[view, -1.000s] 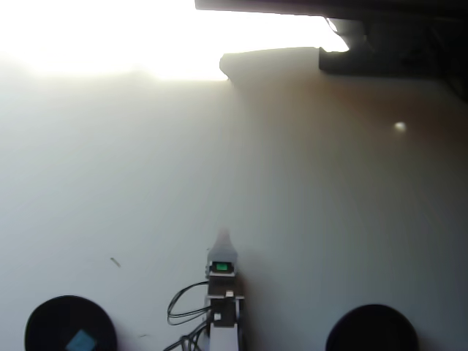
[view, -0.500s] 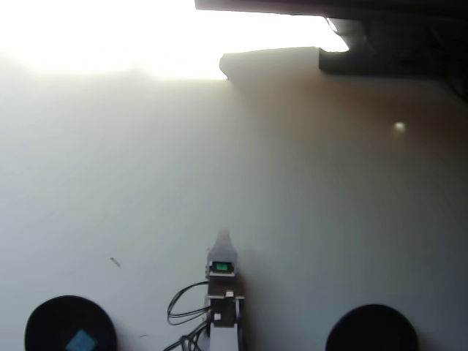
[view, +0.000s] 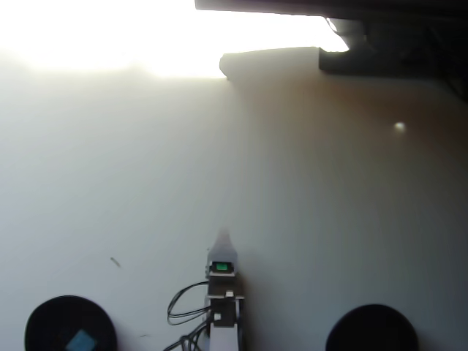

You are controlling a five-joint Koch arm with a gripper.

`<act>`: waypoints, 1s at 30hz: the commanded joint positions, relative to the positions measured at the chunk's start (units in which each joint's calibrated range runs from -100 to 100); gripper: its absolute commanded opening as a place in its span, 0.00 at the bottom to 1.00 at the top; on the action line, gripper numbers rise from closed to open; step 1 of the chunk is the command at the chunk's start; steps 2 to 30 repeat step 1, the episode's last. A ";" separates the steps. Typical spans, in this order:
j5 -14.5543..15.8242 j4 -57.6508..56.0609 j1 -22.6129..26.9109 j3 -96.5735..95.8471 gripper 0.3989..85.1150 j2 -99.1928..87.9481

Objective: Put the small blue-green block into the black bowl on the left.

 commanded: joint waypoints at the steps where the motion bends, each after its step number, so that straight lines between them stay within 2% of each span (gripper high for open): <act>1: 0.00 1.06 -0.05 -1.85 0.57 -0.16; 30: 0.00 1.06 -0.05 -1.85 0.57 -0.16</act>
